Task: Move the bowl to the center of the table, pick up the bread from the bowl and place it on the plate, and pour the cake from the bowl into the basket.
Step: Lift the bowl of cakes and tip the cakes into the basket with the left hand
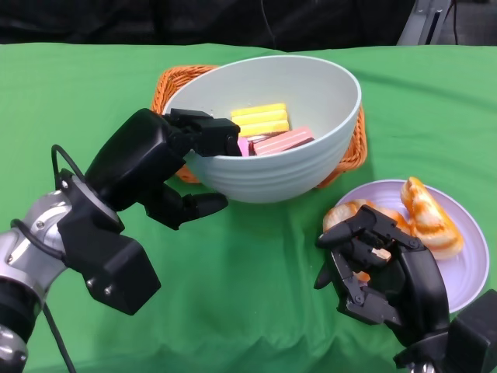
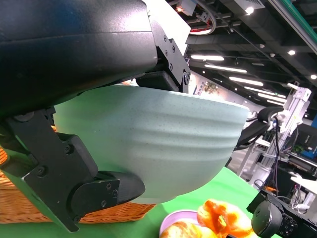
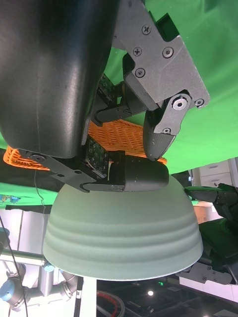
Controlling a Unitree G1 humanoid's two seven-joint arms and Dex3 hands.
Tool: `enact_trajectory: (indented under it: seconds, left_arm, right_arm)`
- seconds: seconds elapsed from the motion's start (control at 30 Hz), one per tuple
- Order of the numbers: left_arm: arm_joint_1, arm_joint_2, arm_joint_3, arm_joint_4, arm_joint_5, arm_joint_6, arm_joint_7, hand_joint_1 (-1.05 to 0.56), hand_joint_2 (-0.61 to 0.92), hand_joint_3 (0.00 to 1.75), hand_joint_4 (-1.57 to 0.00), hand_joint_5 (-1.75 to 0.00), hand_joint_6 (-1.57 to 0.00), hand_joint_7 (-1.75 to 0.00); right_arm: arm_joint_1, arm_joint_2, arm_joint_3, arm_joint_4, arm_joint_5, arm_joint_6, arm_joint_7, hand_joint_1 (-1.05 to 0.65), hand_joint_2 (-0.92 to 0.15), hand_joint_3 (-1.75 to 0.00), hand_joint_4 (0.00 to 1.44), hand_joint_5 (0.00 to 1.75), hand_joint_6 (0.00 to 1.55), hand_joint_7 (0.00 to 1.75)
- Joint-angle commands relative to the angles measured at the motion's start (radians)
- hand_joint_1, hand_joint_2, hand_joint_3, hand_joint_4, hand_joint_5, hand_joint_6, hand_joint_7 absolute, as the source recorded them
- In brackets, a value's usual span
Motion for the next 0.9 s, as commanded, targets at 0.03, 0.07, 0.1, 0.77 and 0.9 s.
enact_trajectory:
  seconds: [0.03, 0.07, 0.1, 0.77, 0.9]
  left_arm:
    - [-0.03, 0.004, 0.025, 0.005, 0.003, -0.032, 0.038, -0.15, 0.56, 1.08, -0.75, -1.68, -0.74, -1.39]
    - [-0.03, 0.004, 0.026, 0.006, 0.005, -0.033, 0.037, -0.15, 0.56, 1.08, -0.75, -1.69, -0.74, -1.39]
    - [-0.03, 0.004, 0.026, 0.008, 0.007, -0.034, 0.037, -0.16, 0.56, 1.07, -0.73, -1.69, -0.73, -1.39]
    - [-0.04, 0.003, 0.027, 0.021, 0.028, -0.045, 0.054, -0.15, 0.6, 0.99, -0.71, -1.72, -0.73, -1.36]
    - [-0.047, 0.004, 0.025, 0.027, 0.046, -0.048, 0.072, -0.15, 0.61, 0.97, -0.72, -1.71, -0.72, -1.37]
  right_arm:
    - [0.004, -0.012, 0.0, 0.005, -0.01, -0.018, -0.004, -0.14, -0.63, -0.88, 0.75, 1.55, 0.7, 1.28]
    - [0.003, -0.015, 0.001, 0.007, -0.008, -0.02, 0.0, -0.14, -0.63, -0.89, 0.75, 1.55, 0.69, 1.29]
    - [0.001, -0.018, 0.001, 0.009, -0.005, -0.021, 0.004, -0.15, -0.62, -0.88, 0.75, 1.55, 0.68, 1.29]
    - [-0.001, -0.011, 0.0, 0.021, -0.004, -0.029, -0.006, -0.13, -0.59, -0.94, 0.74, 1.56, 0.68, 1.3]
    - [-0.005, -0.01, -0.001, 0.029, 0.006, -0.035, 0.002, -0.12, -0.59, -0.94, 0.75, 1.55, 0.69, 1.29]
